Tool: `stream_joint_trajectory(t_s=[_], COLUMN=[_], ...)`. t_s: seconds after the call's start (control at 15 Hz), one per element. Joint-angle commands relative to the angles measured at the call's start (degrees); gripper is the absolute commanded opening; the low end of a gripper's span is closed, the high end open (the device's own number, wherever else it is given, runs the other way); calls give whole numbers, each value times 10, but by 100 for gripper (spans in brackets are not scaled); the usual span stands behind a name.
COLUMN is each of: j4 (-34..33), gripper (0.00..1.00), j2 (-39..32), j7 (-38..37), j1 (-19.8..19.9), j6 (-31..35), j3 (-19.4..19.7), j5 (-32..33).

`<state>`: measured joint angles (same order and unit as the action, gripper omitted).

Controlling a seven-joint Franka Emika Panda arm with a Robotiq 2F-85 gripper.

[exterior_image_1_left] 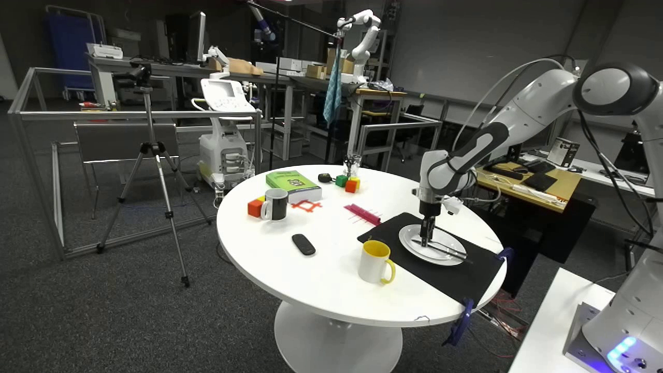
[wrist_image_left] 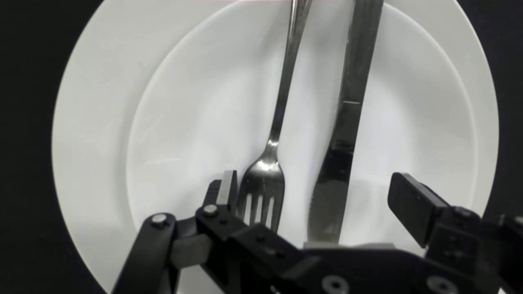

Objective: Move the knife to the left of the fork

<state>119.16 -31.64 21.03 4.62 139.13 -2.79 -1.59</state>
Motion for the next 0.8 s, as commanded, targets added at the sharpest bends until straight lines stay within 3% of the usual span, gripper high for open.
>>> stream_joint_trajectory(t_s=[0.0, 0.73], j4=[-23, 20], gripper=[100, 100], j2=[-10, 42], j7=[16, -27], j1=[10, -9], j6=[-29, -21], j3=[-11, 4], j5=[6, 31])
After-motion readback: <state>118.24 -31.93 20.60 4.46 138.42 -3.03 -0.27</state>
